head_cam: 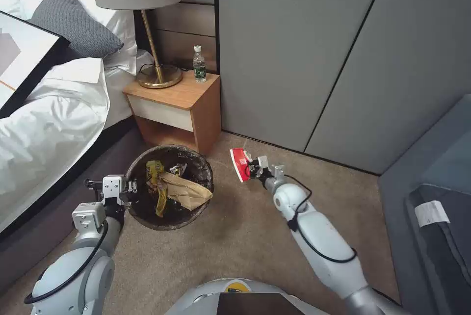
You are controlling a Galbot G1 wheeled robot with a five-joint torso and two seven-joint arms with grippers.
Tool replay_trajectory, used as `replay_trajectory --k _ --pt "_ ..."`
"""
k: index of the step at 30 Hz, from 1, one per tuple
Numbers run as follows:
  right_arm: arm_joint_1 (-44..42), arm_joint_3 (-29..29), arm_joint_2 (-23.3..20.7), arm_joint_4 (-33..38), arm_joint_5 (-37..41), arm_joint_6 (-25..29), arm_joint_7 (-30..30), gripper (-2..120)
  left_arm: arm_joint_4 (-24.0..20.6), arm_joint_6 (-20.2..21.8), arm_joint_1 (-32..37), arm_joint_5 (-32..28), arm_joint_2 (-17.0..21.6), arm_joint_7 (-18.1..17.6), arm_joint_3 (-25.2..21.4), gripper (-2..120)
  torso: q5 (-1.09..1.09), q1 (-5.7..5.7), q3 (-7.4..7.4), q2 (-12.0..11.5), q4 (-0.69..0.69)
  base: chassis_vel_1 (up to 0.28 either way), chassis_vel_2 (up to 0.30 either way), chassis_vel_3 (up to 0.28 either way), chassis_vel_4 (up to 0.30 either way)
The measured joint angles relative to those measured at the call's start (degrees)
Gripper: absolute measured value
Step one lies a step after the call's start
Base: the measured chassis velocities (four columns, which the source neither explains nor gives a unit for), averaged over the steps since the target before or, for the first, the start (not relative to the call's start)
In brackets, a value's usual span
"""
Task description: Pick up the trash bin, then pick up the garbage from the floor and place it into the trash bin.
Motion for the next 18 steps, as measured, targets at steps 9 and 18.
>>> replay_trajectory --k 9,18 --pt "-5.05 4.73 -8.81 18.60 3.42 -2.27 -0.06 3 0.31 0.02 0.10 -0.14 0.06 0.02 0.19 4 0.01 0.00 0.00 0.00 -0.01 0.000 0.000 0.000 0.000" --pt "-4.53 5.61 -14.25 30.84 8.52 -4.93 -0.51 3 0.58 0.13 0.14 0.01 0.10 0.03 0.50 4 0.00 0.00 0.00 0.00 0.00 0.000 0.000 0.000 0.000"
